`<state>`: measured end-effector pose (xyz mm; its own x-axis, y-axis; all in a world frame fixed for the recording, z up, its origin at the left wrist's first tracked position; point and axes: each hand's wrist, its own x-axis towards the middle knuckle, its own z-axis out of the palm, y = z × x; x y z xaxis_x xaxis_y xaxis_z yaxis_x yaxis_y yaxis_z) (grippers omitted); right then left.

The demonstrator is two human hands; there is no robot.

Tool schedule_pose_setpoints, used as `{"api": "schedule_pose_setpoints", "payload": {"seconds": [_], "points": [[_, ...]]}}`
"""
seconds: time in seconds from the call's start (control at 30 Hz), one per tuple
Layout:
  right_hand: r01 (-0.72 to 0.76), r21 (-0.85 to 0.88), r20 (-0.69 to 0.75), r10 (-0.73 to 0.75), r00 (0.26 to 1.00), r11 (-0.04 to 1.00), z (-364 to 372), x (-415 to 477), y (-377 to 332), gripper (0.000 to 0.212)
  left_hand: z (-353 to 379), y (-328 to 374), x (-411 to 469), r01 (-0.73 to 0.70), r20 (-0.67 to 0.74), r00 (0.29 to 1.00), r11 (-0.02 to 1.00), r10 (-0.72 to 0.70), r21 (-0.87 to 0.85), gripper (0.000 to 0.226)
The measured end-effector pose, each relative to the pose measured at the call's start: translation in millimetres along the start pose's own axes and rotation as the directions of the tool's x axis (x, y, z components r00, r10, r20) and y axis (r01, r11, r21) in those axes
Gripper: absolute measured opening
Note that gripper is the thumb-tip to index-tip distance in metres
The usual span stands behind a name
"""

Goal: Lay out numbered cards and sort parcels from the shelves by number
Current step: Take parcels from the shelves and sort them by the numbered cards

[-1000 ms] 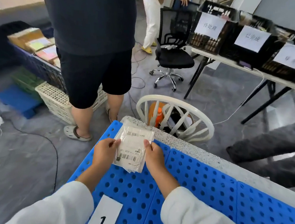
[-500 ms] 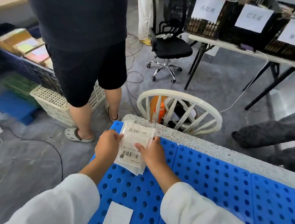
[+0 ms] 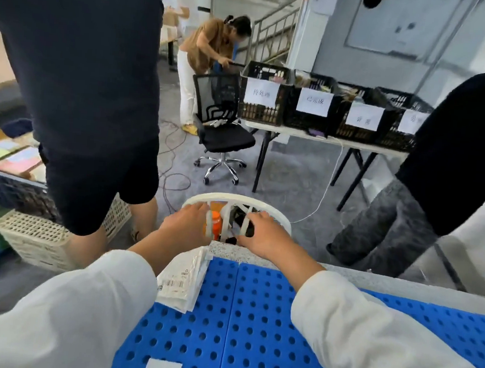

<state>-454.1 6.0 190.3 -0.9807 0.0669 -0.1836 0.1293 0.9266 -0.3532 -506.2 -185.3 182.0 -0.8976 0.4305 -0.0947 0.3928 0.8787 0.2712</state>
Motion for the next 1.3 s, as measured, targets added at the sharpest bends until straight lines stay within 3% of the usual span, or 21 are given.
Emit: {"api": "schedule_pose_setpoints", "payload": {"seconds": [0.1,0.27,0.43,0.57,0.73,0.87,1.03,1.17,1.3], "points": [[-0.043,0.065,-0.045,0.046,0.998,0.997,-39,-41,27,0.063,-30,46,-9,-0.098,0.015,0.995,0.992,0.097,0.073,0.085],[-0.172,0.048,-0.173,0.178,0.969,0.984,-92,-143,78,0.079,-61,144,-47,-0.284,-0.038,0.957,0.955,0.288,0.086,0.081],[-0.320,0.096,-0.334,0.334,0.882,0.942,-117,-281,122,0.078,-64,252,-113,-0.445,-0.038,0.888,0.877,0.458,0.178,0.083],[-0.460,0.166,-0.431,0.484,0.762,0.872,-123,-410,157,0.076,-51,351,-178,-0.648,-0.030,0.751,0.745,0.660,0.156,0.083],[-0.646,0.290,-0.473,0.692,0.544,0.706,-109,-574,183,0.076,-15,463,-282,-0.828,0.057,0.559,0.554,0.827,0.082,0.087],[-0.741,0.373,-0.492,0.796,0.352,0.558,-90,-690,176,0.075,3,536,-373,-0.935,0.076,0.352,0.347,0.933,0.065,0.084],[-0.805,0.423,-0.506,0.846,0.171,0.416,-68,-796,156,0.059,19,586,-459,-0.993,0.086,0.117,0.117,0.989,0.012,0.078],[-0.801,0.508,-0.505,0.863,0.021,0.317,-50,-850,142,0.067,40,599,-504,-0.998,0.107,0.025,0.030,0.994,-0.047,0.077],[-0.812,0.533,-0.459,0.887,-0.042,0.237,-35,-886,142,0.069,61,613,-540,-0.992,0.135,-0.074,-0.059,0.988,-0.112,0.076]]}}
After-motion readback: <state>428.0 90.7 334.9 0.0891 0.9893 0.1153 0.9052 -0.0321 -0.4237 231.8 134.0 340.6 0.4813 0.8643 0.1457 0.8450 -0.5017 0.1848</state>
